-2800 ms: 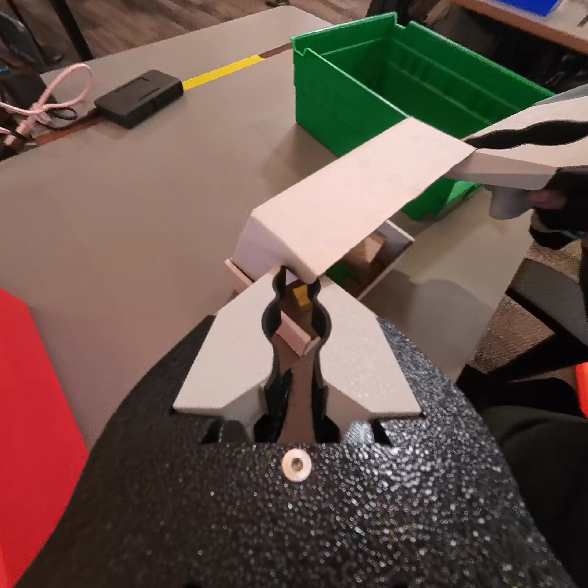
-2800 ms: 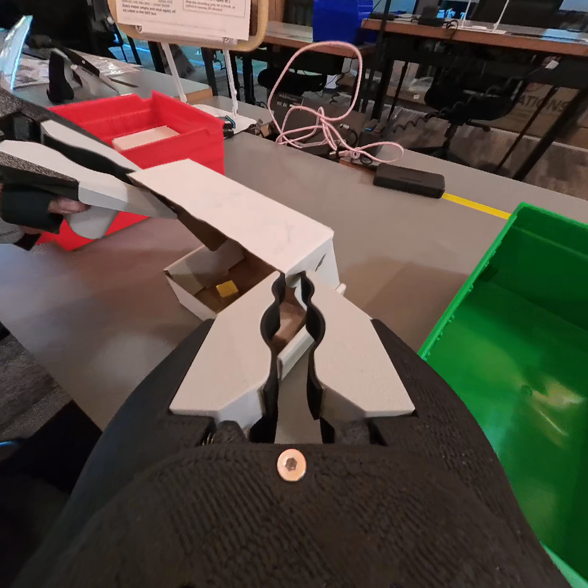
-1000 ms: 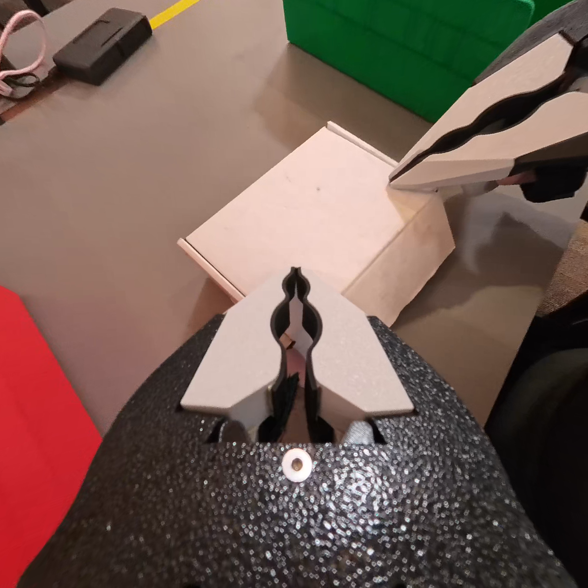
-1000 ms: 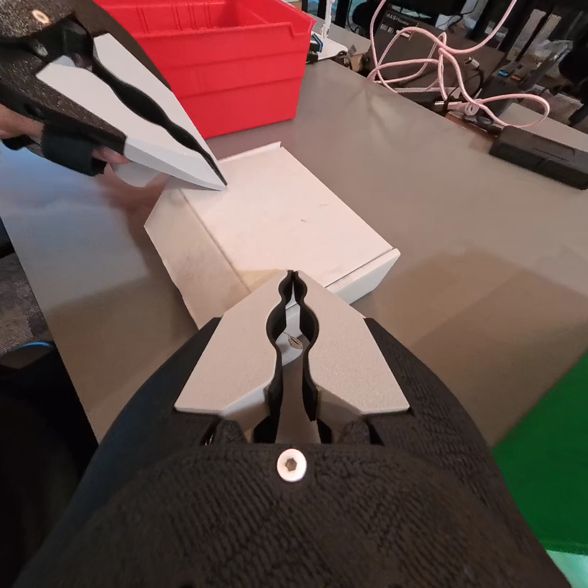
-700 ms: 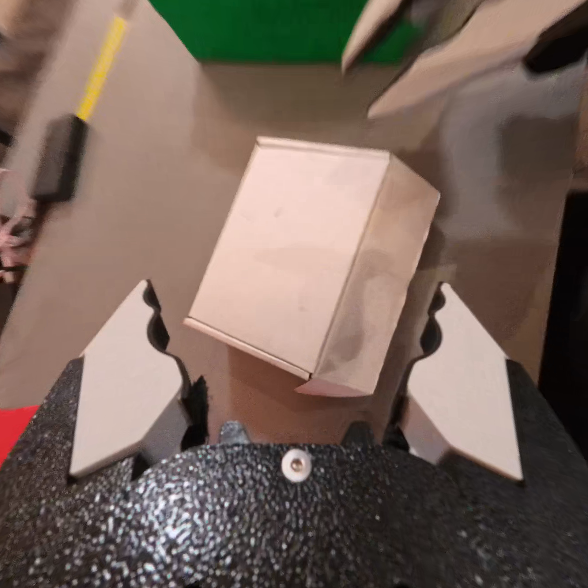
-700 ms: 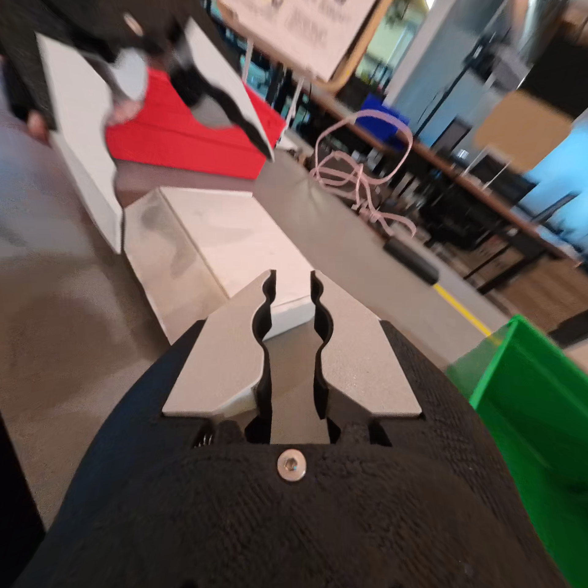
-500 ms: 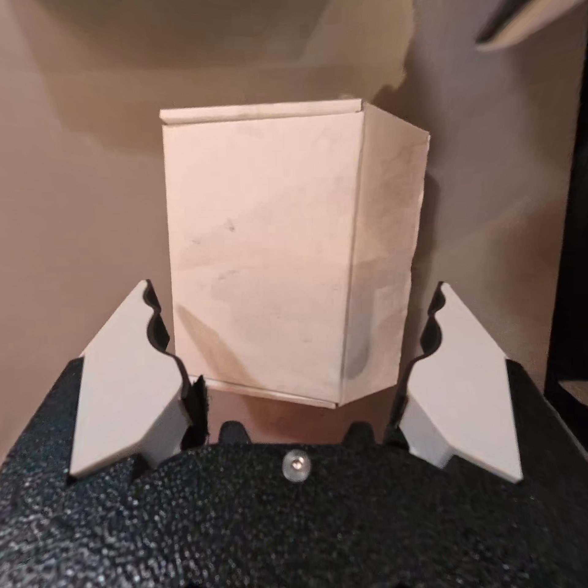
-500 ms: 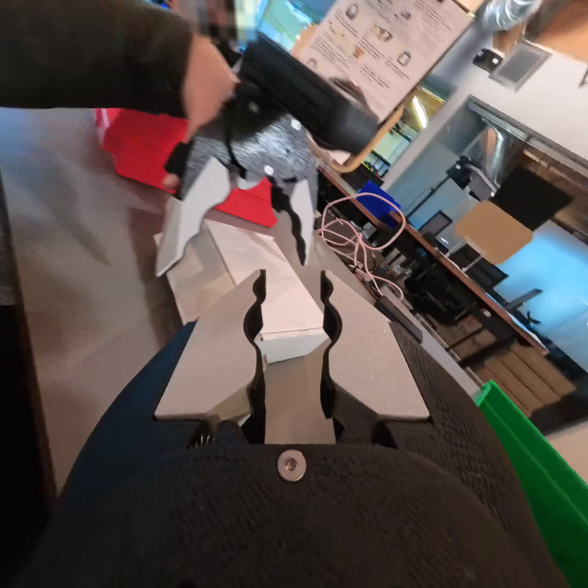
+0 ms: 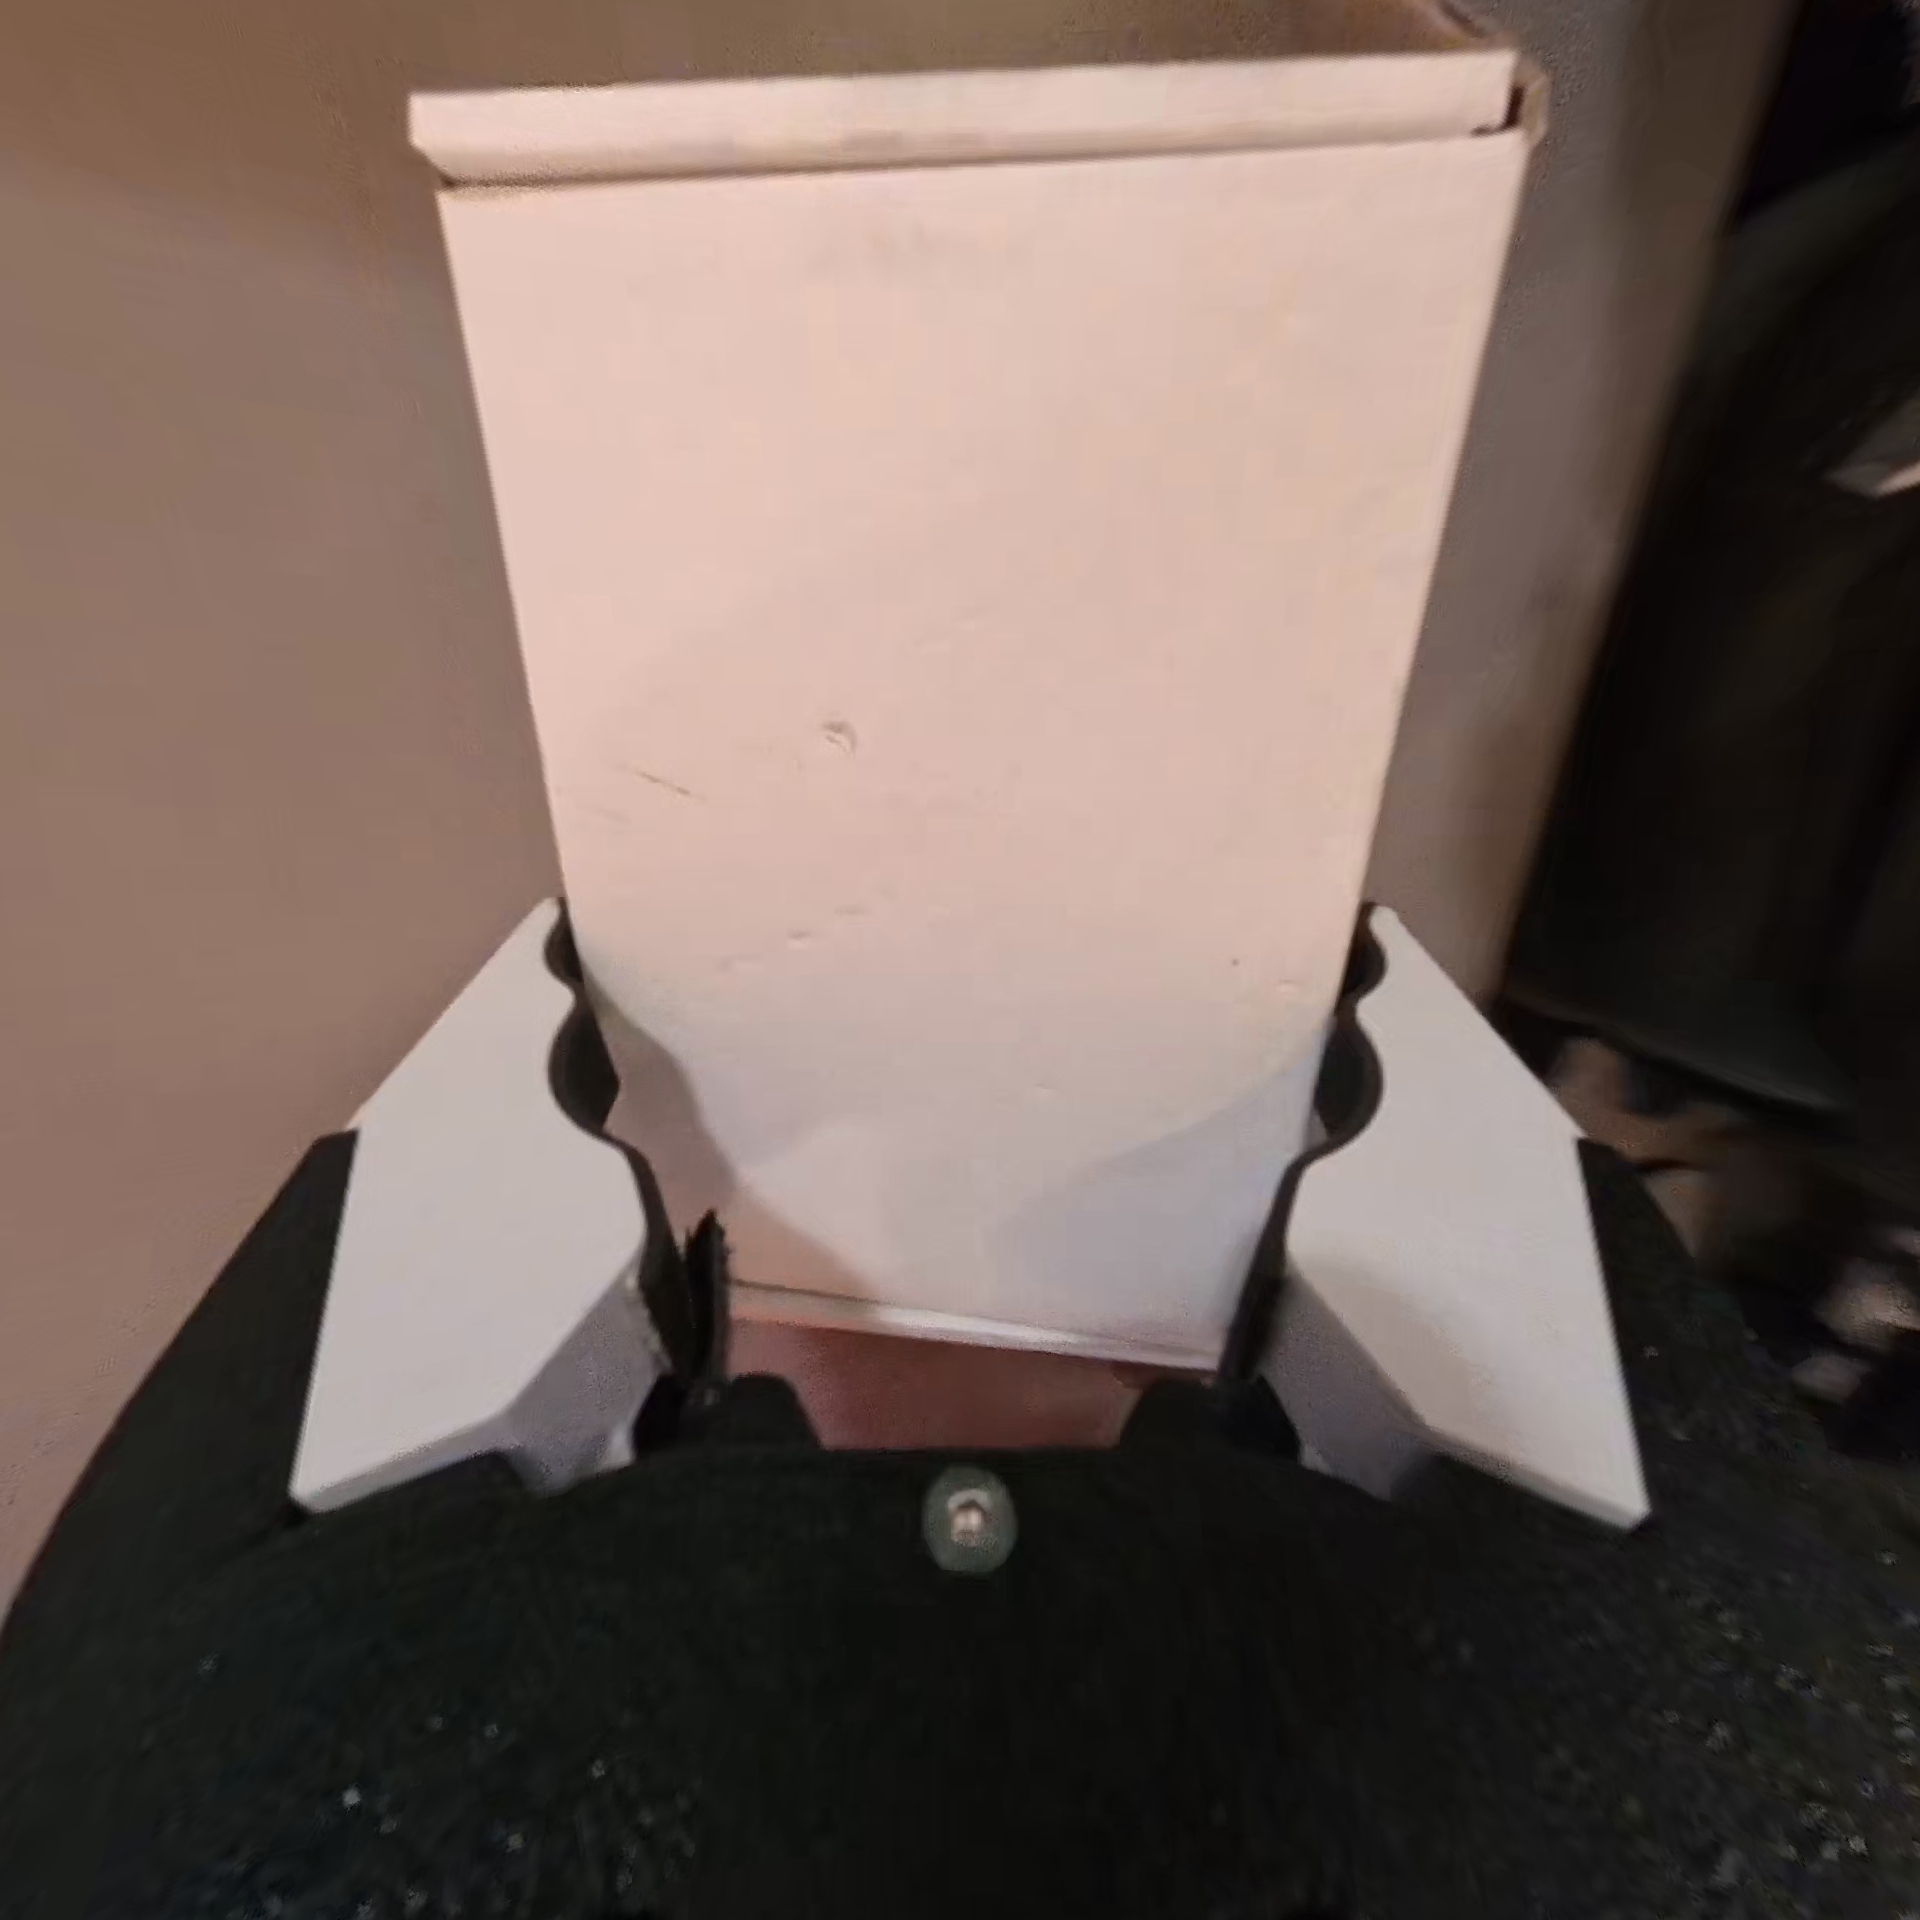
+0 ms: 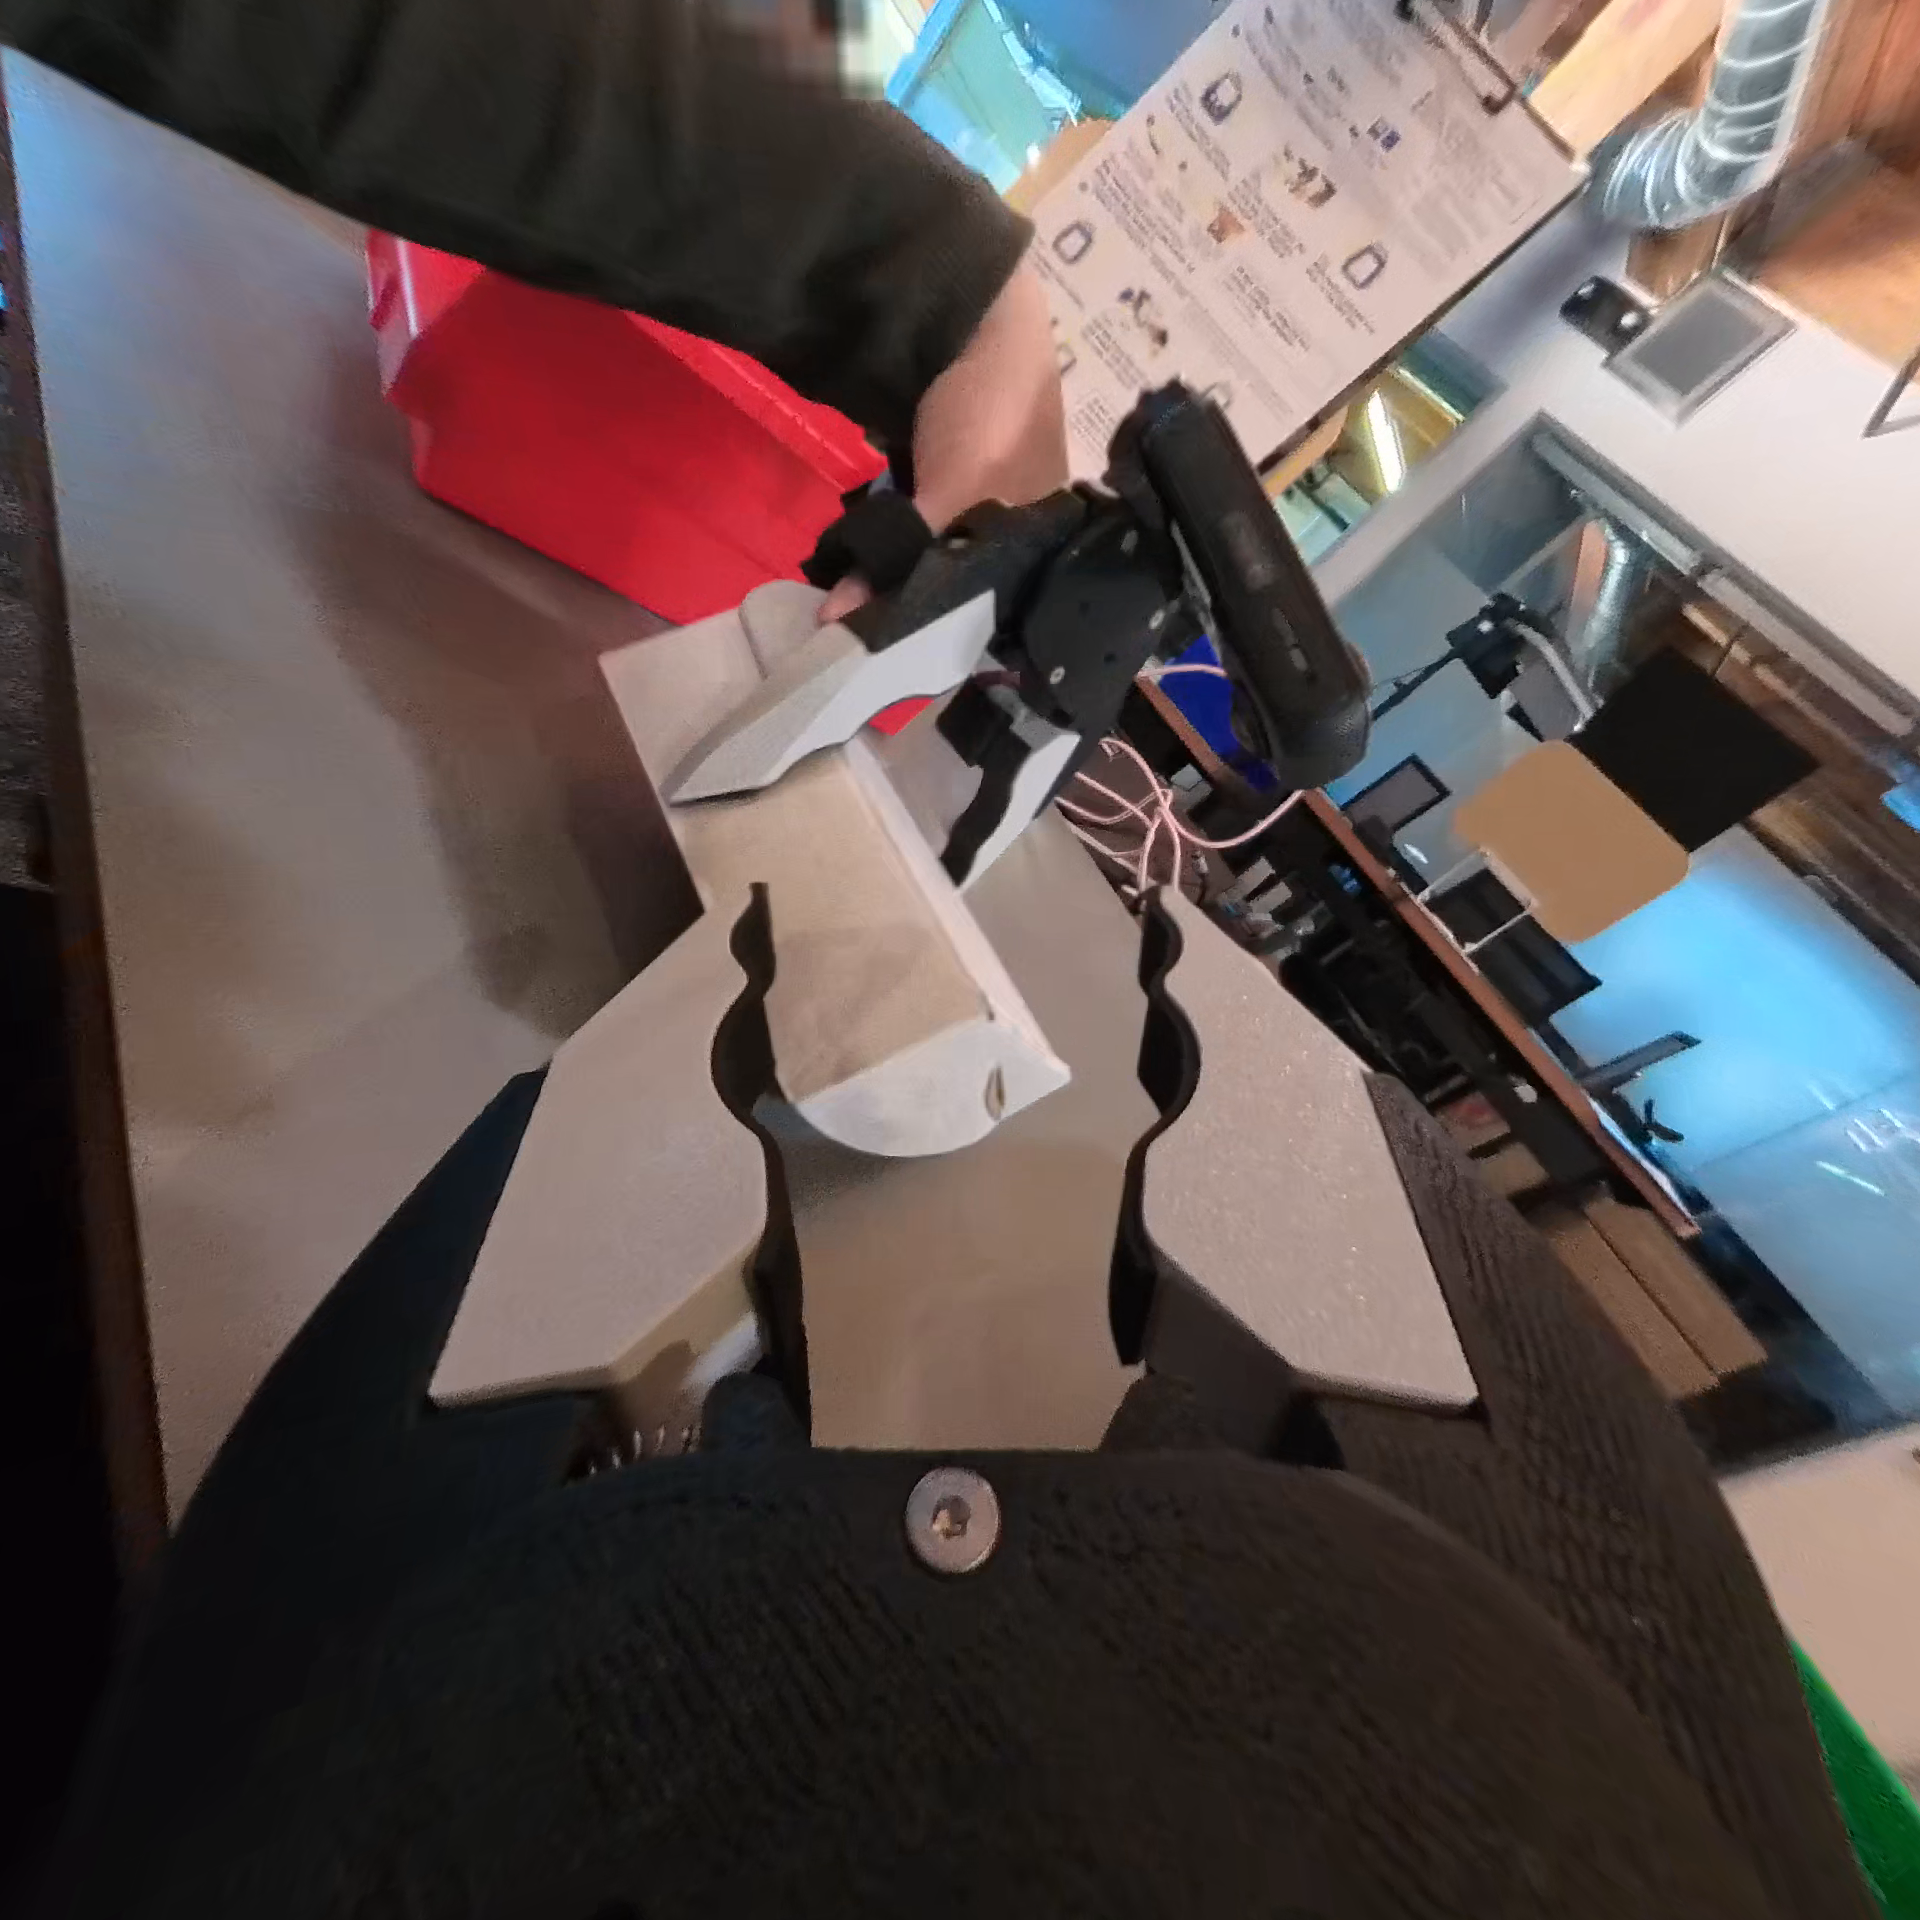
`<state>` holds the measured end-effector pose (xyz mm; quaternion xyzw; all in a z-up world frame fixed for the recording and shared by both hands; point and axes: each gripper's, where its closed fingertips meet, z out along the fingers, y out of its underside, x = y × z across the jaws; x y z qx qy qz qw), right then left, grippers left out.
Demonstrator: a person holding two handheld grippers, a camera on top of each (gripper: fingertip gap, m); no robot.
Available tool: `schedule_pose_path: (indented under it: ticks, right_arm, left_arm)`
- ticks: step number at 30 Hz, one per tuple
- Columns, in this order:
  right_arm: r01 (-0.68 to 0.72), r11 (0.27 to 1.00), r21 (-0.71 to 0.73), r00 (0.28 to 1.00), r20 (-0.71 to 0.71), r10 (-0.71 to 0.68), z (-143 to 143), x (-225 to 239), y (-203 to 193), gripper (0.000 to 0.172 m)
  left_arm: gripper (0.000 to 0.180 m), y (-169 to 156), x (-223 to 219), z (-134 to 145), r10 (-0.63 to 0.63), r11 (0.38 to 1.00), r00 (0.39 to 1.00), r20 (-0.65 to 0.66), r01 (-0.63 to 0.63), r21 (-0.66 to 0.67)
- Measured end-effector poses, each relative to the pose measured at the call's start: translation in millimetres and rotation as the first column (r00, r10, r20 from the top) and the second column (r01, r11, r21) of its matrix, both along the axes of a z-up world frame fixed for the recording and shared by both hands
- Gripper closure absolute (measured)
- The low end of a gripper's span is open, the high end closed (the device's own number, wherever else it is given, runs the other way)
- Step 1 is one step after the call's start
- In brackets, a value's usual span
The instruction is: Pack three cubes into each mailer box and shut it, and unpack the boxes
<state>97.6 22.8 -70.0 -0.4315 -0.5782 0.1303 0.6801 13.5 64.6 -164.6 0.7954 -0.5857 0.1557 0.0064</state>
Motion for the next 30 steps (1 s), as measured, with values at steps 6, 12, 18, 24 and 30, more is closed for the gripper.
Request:
schedule_pose_path:
  ticks: [6, 12, 18, 24, 30]
  right_arm:
    - [-0.038, 0.999, -0.024, 0.969, 0.241, 0.043, -8, -15, 5, 0.077]
    - [0.015, 1.0, -0.012, 0.822, 0.57, -0.005, -28, -26, 38, 0.084]
    - [0.026, 0.982, -0.188, 0.731, 0.674, 0.11, -46, -27, 52, 0.106]
    - [0.038, 0.938, -0.345, 0.716, 0.664, 0.215, -47, -28, 63, 0.106]
    - [0.037, 0.897, -0.441, 0.715, 0.639, 0.285, -48, -34, 71, 0.106]
  left_arm:
    - [0.043, -33, 31, 25, 0.239, 0.822, 0.959, 0.151, -0.118, -0.557]
    - [0.043, -31, 38, 31, 0.26, 0.806, 0.925, 0.276, -0.05, -0.589]
    - [0.022, -3, 27, 36, 0.295, 0.9, 0.869, 0.398, -0.113, -0.421]
    - [0.022, 36, -3, 86, 0.349, 0.896, 0.776, 0.525, -0.441, 0.057]
    - [0.021, 3, -11, 119, 0.203, 0.694, 0.724, 0.659, -0.581, 0.425]
